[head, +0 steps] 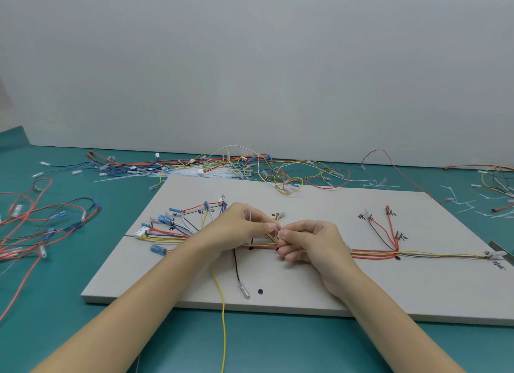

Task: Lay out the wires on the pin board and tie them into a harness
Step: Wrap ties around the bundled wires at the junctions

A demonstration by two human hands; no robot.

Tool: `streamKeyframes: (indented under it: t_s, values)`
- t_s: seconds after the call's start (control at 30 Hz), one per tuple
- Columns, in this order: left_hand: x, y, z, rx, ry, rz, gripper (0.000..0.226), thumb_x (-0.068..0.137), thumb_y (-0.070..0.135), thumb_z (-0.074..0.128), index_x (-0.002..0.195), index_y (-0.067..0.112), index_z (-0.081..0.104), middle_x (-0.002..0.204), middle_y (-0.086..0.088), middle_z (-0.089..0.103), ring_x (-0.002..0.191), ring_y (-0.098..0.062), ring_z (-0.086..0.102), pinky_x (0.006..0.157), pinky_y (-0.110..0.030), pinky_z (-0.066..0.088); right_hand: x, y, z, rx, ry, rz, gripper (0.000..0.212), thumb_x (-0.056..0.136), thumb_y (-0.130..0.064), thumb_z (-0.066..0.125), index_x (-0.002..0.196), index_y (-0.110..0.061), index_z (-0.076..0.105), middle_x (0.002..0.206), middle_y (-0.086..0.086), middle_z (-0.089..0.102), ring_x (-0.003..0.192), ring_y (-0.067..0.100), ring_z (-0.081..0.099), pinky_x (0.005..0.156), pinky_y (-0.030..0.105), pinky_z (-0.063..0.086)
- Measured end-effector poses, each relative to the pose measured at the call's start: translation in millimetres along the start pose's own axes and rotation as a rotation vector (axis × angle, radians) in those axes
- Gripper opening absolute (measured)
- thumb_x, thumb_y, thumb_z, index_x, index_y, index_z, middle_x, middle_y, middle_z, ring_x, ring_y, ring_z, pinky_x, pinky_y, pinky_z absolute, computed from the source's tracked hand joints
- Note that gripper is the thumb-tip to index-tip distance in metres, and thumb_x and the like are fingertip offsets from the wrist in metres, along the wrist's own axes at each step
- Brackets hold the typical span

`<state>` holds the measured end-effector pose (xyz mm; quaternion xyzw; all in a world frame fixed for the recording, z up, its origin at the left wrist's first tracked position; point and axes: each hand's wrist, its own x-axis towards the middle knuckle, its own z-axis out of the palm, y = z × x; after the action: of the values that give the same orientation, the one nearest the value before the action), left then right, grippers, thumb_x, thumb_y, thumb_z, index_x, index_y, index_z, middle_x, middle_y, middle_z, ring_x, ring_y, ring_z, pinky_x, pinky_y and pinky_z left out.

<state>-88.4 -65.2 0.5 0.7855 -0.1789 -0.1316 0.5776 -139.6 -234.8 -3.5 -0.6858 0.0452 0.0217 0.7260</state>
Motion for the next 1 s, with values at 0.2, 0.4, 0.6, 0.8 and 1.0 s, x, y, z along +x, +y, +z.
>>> streamKeyframes:
  t_s: [0.2,0.4,0.6,0.8,1.0]
  values:
    - [-2.0,0.3,4.1,0.007,-0.005,0.001,0.016,0.091,0.01,0.064,0.099,0.0,0.075,0.094,-0.014,0.075,0.096,-0.019,0.068,0.097,-0.031,0.048,-0.4,1.2,-0.3,0.002,-0.023,-0.059,0.011,0.088,0.005,0.062,0.085,-0.004,0.057,0.064,0.012,0.066,0.046,0.011,0.053,0.039,0.021,0.044]
    - [-0.6,2.2,2.4,-0.009,-0.039,0.002,0.016,0.092,0.008,0.063,0.097,-0.002,0.075,0.094,-0.014,0.075,0.095,-0.018,0.069,0.095,-0.027,0.048,0.1,0.4,5.0,-0.03,-0.007,-0.079,0.017,0.089,0.005,0.059,0.084,-0.009,0.052,0.061,0.007,0.063,0.043,0.012,0.045,0.033,0.02,0.031]
    - [0.2,4.1,-2.5,0.011,-0.096,-0.047,0.013,0.089,0.009,0.068,0.096,0.001,0.075,0.095,-0.012,0.075,0.091,-0.011,0.068,0.089,-0.018,0.048,1.3,-1.7,4.2,-0.054,-0.036,-0.045,0.017,0.09,0.004,0.058,0.085,-0.011,0.05,0.061,0.006,0.061,0.041,0.008,0.04,0.036,0.018,0.022]
    - [0.7,3.3,1.6,0.039,0.046,-0.075,0.014,0.083,0.014,0.076,0.091,0.003,0.077,0.084,-0.004,0.077,0.081,-0.005,0.068,0.081,-0.015,0.048,2.2,0.5,3.5,-0.08,-0.028,-0.09,0.011,0.089,-0.001,0.063,0.093,-0.005,0.054,0.064,0.006,0.064,0.043,0.013,0.039,0.034,0.019,0.025]
    - [1.5,7.6,1.9,0.099,0.048,-0.115,0.01,0.084,0.015,0.074,0.089,0.006,0.077,0.075,0.005,0.073,0.069,0.005,0.063,0.066,-0.003,0.043,-0.1,1.4,-1.9,-0.234,-0.008,-0.155,0.007,0.083,-0.01,0.073,0.086,-0.005,0.069,0.053,0.005,0.059,0.034,0.017,0.047,0.037,0.023,0.04]
